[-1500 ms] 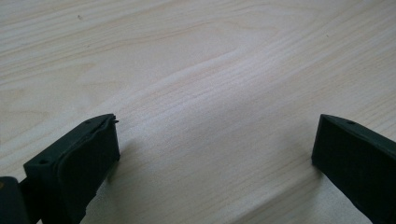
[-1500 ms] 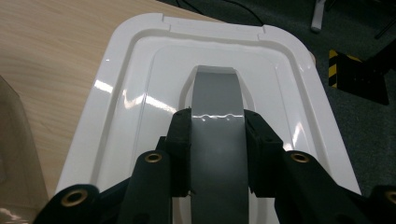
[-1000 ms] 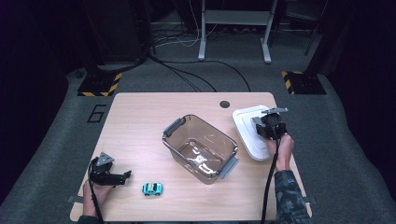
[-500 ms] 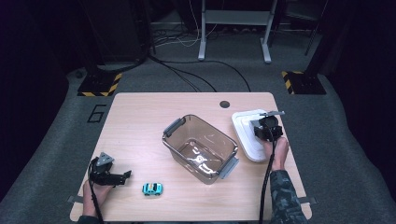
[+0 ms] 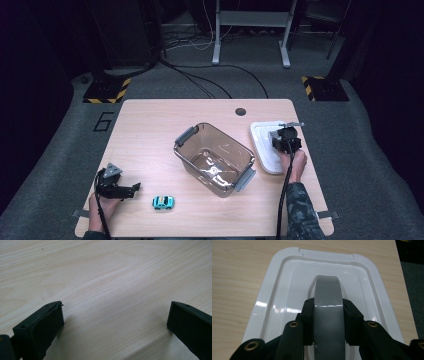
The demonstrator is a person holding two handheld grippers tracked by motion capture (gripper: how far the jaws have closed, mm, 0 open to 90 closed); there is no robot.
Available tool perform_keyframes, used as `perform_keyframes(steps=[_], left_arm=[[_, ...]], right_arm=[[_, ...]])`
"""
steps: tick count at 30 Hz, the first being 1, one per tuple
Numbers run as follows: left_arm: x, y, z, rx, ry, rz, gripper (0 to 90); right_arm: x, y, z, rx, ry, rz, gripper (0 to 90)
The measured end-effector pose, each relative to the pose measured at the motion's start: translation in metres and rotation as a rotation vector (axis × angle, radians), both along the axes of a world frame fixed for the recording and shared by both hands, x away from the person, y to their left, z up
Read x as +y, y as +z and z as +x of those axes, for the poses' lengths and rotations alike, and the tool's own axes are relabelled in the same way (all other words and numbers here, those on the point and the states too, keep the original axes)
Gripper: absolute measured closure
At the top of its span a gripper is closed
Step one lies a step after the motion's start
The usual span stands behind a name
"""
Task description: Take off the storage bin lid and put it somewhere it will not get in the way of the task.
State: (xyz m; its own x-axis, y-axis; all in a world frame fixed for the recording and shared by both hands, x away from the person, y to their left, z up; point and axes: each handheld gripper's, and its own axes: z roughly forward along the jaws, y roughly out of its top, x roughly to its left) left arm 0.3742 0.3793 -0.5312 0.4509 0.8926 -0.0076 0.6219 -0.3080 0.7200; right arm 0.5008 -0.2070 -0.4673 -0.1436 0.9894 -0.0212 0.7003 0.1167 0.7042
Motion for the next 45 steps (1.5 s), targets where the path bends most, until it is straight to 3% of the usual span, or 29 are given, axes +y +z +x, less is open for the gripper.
perform_keyframes(steps=[10,28,31,38,42,45], left_arm=[[0.0,0.0,0.0,0.0,0.0,0.0,0.2],[0.0,0.0,0.0,0.0,0.0,0.0,0.2],[0.0,0.0,0.0,0.0,0.0,0.0,0.2],[0.0,0.0,0.0,0.0,0.0,0.0,0.2],[0.0,0.0,0.0,0.0,0.0,0.0,0.2],[0.0,0.0,0.0,0.0,-0.001,0.0,0.2]], right_arm=[[-0.001,-0.012,0.006,0.005,-0.075,-0.001,66.3],[0.001,-0.024,0.012,-0.01,-0.107,0.013,64.6],[-0.001,-0.023,0.011,-0.009,-0.108,0.025,57.0],[-0.008,-0.014,0.001,-0.014,-0.076,0.097,21.6],[-0.01,-0.009,-0.008,-0.047,-0.054,0.084,14.3],[-0.011,-0.004,-0.019,-0.066,-0.003,0.082,10.9]])
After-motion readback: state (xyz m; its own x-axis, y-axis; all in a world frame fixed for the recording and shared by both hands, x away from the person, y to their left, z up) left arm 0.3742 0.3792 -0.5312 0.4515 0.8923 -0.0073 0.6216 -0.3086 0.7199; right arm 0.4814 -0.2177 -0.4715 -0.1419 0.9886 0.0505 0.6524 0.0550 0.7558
